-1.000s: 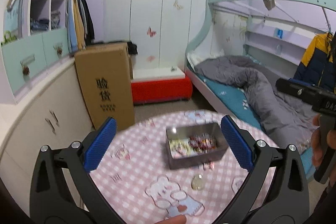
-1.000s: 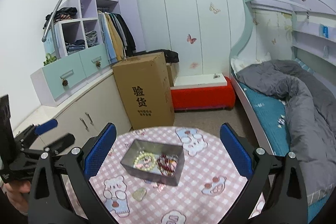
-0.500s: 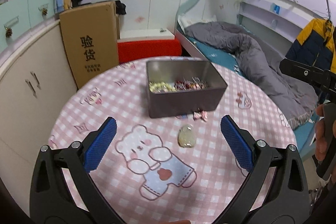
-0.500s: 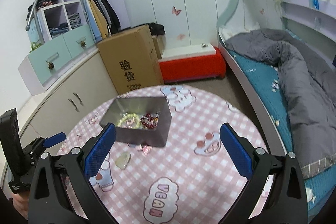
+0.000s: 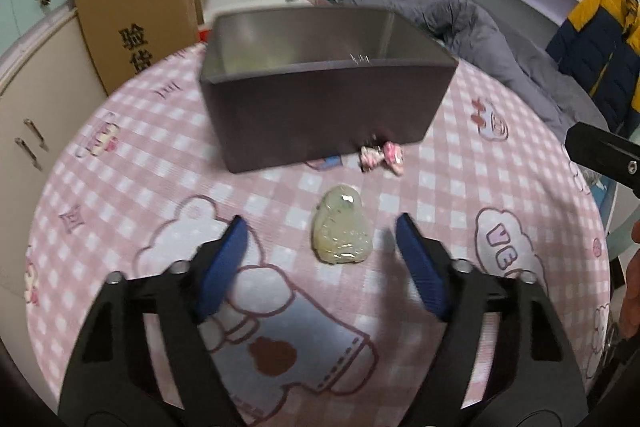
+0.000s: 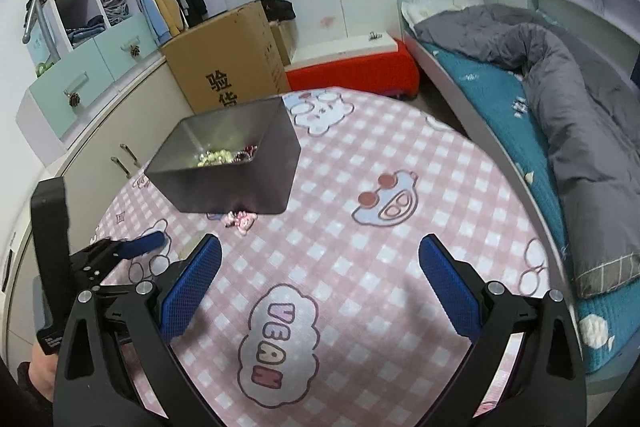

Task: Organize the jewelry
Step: 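Grasp the pale jade pendant with the left gripper while the right gripper grasps the small pink charm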

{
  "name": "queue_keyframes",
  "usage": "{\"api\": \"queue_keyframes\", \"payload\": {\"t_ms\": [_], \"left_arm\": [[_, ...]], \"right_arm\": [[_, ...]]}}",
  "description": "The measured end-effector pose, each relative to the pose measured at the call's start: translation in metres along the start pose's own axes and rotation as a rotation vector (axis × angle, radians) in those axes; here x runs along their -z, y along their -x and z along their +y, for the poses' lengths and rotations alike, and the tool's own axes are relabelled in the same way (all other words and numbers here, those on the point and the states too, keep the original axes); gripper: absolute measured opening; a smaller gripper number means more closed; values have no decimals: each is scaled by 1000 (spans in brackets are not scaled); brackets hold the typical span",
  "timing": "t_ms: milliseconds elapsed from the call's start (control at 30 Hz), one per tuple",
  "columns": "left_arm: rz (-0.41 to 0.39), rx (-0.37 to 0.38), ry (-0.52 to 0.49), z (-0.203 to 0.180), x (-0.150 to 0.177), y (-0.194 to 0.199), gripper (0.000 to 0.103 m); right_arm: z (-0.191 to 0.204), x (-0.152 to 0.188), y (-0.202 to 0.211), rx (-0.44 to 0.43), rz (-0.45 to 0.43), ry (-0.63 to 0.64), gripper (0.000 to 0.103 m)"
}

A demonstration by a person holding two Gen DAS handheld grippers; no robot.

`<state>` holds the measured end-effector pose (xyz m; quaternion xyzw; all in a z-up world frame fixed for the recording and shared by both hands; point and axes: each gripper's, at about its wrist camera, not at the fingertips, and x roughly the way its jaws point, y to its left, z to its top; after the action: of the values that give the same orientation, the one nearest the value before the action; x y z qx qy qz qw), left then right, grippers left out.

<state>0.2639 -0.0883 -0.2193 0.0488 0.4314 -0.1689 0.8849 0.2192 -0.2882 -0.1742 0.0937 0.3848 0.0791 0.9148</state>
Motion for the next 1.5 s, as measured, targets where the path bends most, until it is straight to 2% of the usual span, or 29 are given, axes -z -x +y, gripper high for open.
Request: {"api": "queue_keyframes", "payload": {"t_ms": [33, 67, 133, 300, 533, 600, 667, 700, 800, 867, 900, 933, 967, 1233, 1267, 1333, 1500], "left_arm": [[-5, -6, -11, -2, 0, 0, 63], [-11, 9, -21, -3, 0, 1, 48], [-12, 48, -28, -2, -1, 2, 28], [-15, 78, -29, 7, 5, 7, 28], [-45, 27, 36, 40, 13, 23, 28], [-50, 17, 63, 49, 14, 26, 28], [-53, 11, 83, 58, 16, 27, 28], [-55, 10, 89, 60, 17, 28, 28], [-60, 10, 103, 65, 19, 30, 28], [-62, 14, 113, 67, 19, 30, 29], [-63, 18, 116, 67, 19, 29, 29], [-65, 19, 117, 67, 19, 29, 29], [-69, 21, 118, 67, 19, 30, 29], [-82, 27, 116, 66, 21, 39, 28], [-84, 26, 116, 66, 22, 41, 22], [-90, 35, 118, 65, 21, 45, 21], [-117, 30, 95, 57, 16, 59, 21]], "right_arm": [[0, 1, -3, -2, 7, 1, 95], [0, 1, -5, -3, 12, 2, 95], [2, 3, -10, -11, 23, 5, 95], [12, 2, -25, -28, 51, 15, 95], [47, 3, -61, -59, 101, 53, 95], [56, 1, -71, -59, 100, 49, 89], [65, -1, -84, -48, 110, 41, 81], [67, -1, -87, -41, 108, 37, 80], [78, -3, -94, 33, 81, 58, 66], [82, -3, -96, 77, 77, 71, 47], [84, -2, -96, 76, 77, 80, 33], [84, -2, -96, 73, 82, 92, 24], [84, -1, -96, 78, 85, 105, 21], [66, 23, -67, -36, 91, 92, 19], [65, 25, -62, -43, 91, 92, 19], [62, 31, -50, -64, 90, 88, 19], [63, 27, -21, -96, 59, 102, 19]]}}
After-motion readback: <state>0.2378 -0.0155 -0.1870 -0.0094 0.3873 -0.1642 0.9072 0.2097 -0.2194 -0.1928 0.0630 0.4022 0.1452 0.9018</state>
